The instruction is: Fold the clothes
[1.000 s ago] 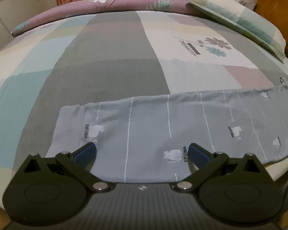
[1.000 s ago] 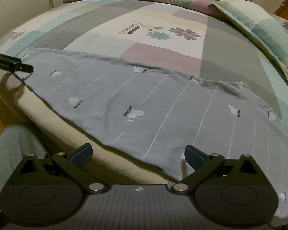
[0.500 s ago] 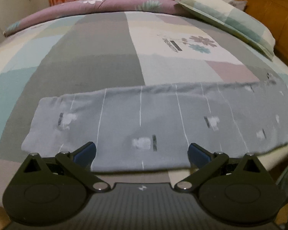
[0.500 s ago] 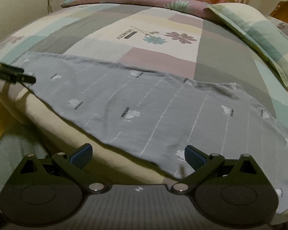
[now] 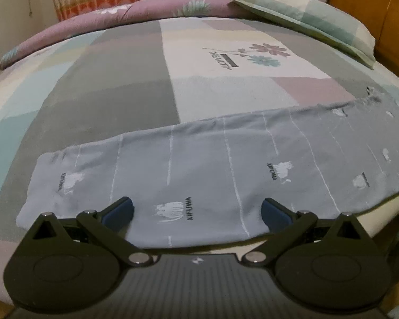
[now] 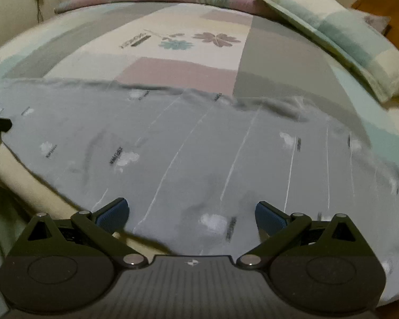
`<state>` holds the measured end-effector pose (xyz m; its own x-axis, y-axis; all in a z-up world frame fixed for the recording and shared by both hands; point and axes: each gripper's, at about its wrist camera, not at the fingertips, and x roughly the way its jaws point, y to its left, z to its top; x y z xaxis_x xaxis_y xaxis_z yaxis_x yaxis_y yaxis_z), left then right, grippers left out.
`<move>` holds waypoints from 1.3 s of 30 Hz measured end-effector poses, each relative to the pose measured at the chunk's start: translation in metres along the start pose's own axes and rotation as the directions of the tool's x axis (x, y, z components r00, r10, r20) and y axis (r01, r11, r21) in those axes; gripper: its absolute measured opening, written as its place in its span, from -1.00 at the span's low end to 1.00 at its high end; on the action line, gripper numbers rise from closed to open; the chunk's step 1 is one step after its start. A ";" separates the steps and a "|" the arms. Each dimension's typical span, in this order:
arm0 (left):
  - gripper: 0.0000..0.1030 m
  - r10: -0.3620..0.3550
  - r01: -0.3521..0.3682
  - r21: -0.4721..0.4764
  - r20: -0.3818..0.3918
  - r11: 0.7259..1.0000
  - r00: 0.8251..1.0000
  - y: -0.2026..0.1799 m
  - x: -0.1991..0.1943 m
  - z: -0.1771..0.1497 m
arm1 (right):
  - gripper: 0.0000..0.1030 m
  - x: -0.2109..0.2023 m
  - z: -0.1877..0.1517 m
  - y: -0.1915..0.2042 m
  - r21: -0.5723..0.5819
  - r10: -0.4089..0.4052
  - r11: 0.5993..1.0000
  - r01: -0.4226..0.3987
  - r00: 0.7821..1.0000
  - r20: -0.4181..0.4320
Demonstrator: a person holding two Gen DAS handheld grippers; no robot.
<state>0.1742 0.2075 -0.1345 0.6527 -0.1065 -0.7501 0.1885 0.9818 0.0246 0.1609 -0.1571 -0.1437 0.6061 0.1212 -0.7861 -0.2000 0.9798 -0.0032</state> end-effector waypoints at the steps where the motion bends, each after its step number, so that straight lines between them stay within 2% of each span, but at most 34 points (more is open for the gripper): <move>1: 0.99 0.014 -0.014 -0.006 -0.010 1.000 1.000 0.002 -0.001 0.001 | 1.00 -0.002 -0.003 -0.003 -0.002 -0.002 1.000 0.002 1.000 -0.006; 3: 0.98 0.035 -0.035 -0.009 -0.017 0.999 0.999 0.005 -0.003 0.004 | 1.00 -0.008 -0.006 -0.011 -0.006 -0.017 1.000 0.017 1.000 -0.015; 6: 0.98 0.044 -0.044 -0.021 -0.009 0.999 0.999 0.009 -0.007 0.006 | 1.00 -0.020 -0.008 -0.029 0.064 -0.019 0.998 0.018 1.000 0.018; 9: 0.98 0.009 -0.008 -0.112 0.010 0.994 1.000 0.019 -0.015 0.007 | 1.00 -0.025 -0.008 -0.043 0.128 -0.040 0.991 0.036 0.999 0.033; 13: 0.98 -0.063 0.081 -0.288 0.071 0.954 0.995 0.043 -0.035 0.001 | 1.00 -0.027 -0.013 -0.052 0.172 -0.032 0.985 0.024 0.999 0.044; 18: 0.98 -0.061 0.101 -0.394 0.113 0.913 0.992 0.065 -0.060 -0.013 | 1.00 -0.028 -0.016 -0.048 0.171 0.008 0.985 -0.018 0.998 0.060; 24: 0.98 -0.079 0.142 -0.524 0.140 0.840 0.987 0.094 -0.071 -0.029 | 1.00 -0.028 -0.006 -0.025 0.091 0.075 0.993 -0.081 0.995 0.071; 27: 0.98 -0.139 0.196 -0.589 0.141 0.784 0.980 0.108 -0.062 -0.035 | 1.00 -0.028 0.001 -0.007 0.035 0.100 0.994 -0.103 0.993 0.065; 30: 0.98 -0.162 0.209 -0.656 0.132 0.725 0.978 0.121 -0.049 -0.043 | 1.00 -0.028 0.007 0.010 -0.022 0.125 0.992 -0.124 0.991 0.056; 32: 0.98 -0.180 0.211 -0.684 0.118 0.698 0.977 0.126 -0.042 -0.047 | 1.00 -0.027 0.013 0.025 -0.075 0.134 0.989 -0.131 0.990 0.046; 34: 0.98 -0.196 0.215 -0.678 0.105 0.703 0.975 0.127 -0.038 -0.044 | 1.00 -0.024 0.019 0.041 -0.140 0.133 0.982 -0.127 0.991 0.035; 37: 0.98 -0.201 0.199 -0.657 0.073 0.727 0.977 0.129 -0.036 -0.034 | 1.00 -0.019 0.033 0.070 -0.228 0.161 0.962 -0.151 0.987 0.025; 39: 0.98 -0.200 0.193 -0.664 0.066 0.722 0.978 0.132 -0.038 -0.032 | 1.00 -0.016 0.045 0.093 -0.298 0.190 0.939 -0.172 0.981 0.030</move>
<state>0.1506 0.3461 -0.1236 0.6492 -0.3106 -0.6943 -0.2256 0.7931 -0.5657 0.1672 -0.0611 -0.1039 0.5798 0.3094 -0.7537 -0.5213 0.8518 -0.0515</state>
